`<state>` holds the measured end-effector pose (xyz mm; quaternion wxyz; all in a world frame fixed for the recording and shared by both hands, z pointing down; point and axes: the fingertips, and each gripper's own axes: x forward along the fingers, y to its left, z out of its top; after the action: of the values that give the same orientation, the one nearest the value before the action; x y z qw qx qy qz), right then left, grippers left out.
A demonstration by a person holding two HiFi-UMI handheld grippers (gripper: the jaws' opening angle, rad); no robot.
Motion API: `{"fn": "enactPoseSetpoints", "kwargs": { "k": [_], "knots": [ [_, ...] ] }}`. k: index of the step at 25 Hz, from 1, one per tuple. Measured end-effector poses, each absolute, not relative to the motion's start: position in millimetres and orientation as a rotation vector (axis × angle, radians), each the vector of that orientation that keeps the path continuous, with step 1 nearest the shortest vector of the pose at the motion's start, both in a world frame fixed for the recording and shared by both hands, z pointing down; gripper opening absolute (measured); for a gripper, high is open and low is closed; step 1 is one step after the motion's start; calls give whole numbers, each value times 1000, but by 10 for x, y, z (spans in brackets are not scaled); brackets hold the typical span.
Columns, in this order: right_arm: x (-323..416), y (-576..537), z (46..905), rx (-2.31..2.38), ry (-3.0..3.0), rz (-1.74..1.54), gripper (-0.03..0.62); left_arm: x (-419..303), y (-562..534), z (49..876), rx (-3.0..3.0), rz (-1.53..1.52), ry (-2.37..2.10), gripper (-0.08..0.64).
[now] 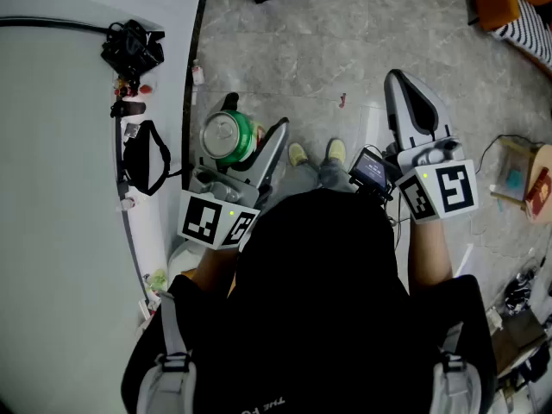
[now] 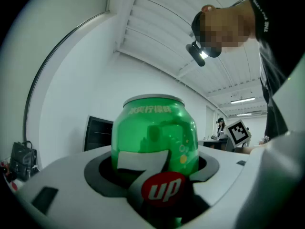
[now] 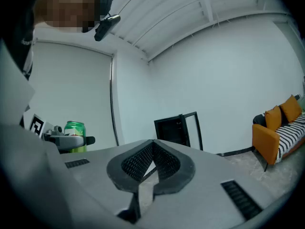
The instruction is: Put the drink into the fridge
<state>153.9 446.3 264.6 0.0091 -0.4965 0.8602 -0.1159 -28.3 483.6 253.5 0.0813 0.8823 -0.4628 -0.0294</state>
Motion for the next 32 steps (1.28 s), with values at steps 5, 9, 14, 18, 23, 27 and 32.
{"fn": "enactPoseSetpoints", "kwargs": {
  "k": [5, 9, 14, 18, 23, 27, 32],
  "knots": [
    [1252, 4544, 2622, -1526, 2737, -352, 11, -560, 4840, 2528, 2632, -64, -1393, 339],
    [1104, 4574, 2580, -1525, 2734, -346, 11, -740, 4859, 2518, 2643, -43, -1418, 339],
    [968, 4620, 2594, -1564, 2702, -369, 11, -919, 4924, 2496, 2658, -36, -1441, 339],
    [831, 4650, 2559, -1583, 2689, -349, 11, -1079, 4953, 2498, 2666, -89, -1416, 339],
    [753, 4673, 2573, -1604, 2688, -324, 11, -1205, 5013, 2506, 2679, -111, -1406, 339],
    [527, 4603, 2654, -1622, 2692, -300, 11, -1467, 4951, 2622, 2679, -132, -1401, 339],
    [509, 4674, 2570, -1596, 2722, -278, 11, -1479, 5007, 2537, 2675, -138, -1422, 339]
  ]
}}
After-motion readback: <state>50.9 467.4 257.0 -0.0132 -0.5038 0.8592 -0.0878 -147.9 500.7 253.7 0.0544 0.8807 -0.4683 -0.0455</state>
